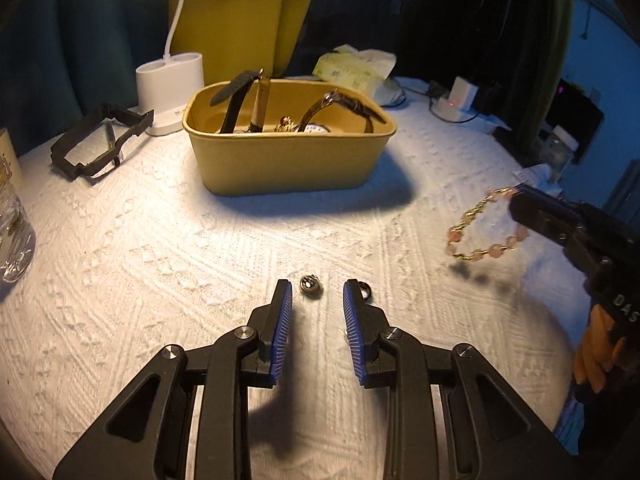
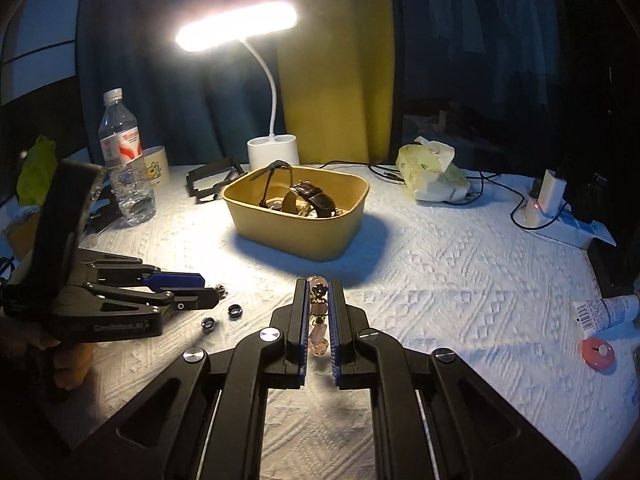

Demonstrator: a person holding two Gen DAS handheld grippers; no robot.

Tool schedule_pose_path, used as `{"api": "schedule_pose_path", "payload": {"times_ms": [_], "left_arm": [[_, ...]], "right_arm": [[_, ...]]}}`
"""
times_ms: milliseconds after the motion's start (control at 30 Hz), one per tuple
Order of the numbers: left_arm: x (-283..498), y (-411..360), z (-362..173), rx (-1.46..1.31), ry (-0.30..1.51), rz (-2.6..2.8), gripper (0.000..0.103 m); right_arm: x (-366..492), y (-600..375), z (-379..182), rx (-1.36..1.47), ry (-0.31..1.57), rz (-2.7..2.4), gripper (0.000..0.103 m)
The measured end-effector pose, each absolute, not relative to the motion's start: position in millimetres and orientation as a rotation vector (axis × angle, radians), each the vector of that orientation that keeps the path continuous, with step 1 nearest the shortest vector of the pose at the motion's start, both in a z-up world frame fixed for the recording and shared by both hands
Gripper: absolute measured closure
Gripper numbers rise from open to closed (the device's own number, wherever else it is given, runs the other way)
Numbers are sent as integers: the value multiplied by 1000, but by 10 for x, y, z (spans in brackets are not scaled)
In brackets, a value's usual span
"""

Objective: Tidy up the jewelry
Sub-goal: 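Lift the pink beaded bracelet off the table with the right tool, then close the left tool on a small ring while the right tool holds the bracelet, then carry the ring and pink bracelet over the yellow box with both tools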

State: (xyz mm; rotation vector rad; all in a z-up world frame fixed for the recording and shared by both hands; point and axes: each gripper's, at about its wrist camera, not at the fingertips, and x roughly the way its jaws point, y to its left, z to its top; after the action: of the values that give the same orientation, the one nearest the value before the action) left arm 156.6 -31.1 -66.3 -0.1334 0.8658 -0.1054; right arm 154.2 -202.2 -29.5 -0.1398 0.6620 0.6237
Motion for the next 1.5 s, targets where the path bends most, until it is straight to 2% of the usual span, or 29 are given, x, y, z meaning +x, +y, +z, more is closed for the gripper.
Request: {"api": "schedule_pose_path", "payload": {"times_ms": [267,300,333,867,1500], "left_arm": [[1703,-394,-701,-76,889,-72,76],[1706,-405,-700,-69,889,-72,80],[1704,-411,-700,-66,889,-73,88],[1682,-329,-423,-53,794,-68,88],[2018,3,-33,-63,662,-60,88]], "right_arm": [[1668,-2085,-357,-112,676,620,95],[1680,-2087,-364,-111,679,620,95],[1687,-2087,-368,-109,681,620,95],[1770,-1941,-221,-137,646,627,95],[2081,-1662,28,-177,571,633,95]]}}
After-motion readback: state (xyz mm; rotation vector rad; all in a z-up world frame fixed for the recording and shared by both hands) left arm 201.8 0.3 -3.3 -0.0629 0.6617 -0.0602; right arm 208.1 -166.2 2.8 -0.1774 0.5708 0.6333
